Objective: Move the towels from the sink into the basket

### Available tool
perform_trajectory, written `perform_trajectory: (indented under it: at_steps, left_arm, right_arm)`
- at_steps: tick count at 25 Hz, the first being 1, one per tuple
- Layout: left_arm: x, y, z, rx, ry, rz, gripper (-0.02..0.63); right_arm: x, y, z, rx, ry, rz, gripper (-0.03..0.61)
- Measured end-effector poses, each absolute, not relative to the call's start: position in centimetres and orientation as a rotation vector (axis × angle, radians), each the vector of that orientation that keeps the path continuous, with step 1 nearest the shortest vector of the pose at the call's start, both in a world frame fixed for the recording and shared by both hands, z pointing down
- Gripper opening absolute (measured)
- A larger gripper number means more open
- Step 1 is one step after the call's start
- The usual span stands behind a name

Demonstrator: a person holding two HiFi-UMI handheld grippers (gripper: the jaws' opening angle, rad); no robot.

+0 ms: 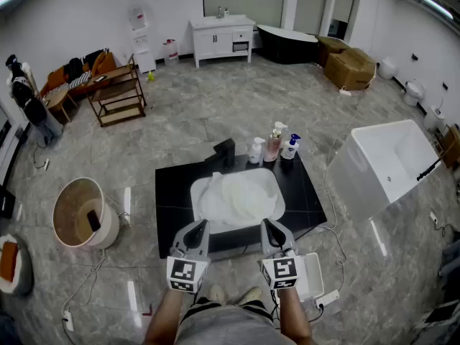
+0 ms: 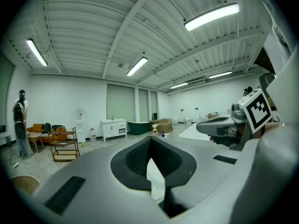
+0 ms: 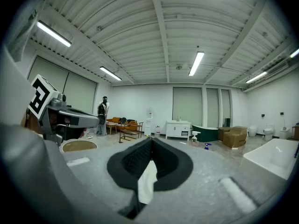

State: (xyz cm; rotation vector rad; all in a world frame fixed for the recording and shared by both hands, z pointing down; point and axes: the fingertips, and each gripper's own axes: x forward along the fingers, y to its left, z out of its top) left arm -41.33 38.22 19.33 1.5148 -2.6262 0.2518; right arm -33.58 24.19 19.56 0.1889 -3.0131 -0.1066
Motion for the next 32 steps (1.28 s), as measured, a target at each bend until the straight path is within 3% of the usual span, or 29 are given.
perform_trajectory:
  at_steps: [18, 32]
  left_arm:
    - [-45.7, 38.9, 21.8, 1.61, -2.536, 0.243, 0.009]
    - [-54.3, 32.9, 29.6, 1.427, -2.469, 0.232, 0.009]
  right_arm:
    - [-37.0, 25.8, 22.8, 0.288, -2.925, -0.066, -0.001]
    - [-48.7, 20.8, 33.0, 0.068, -2.78, 0.054, 0.0]
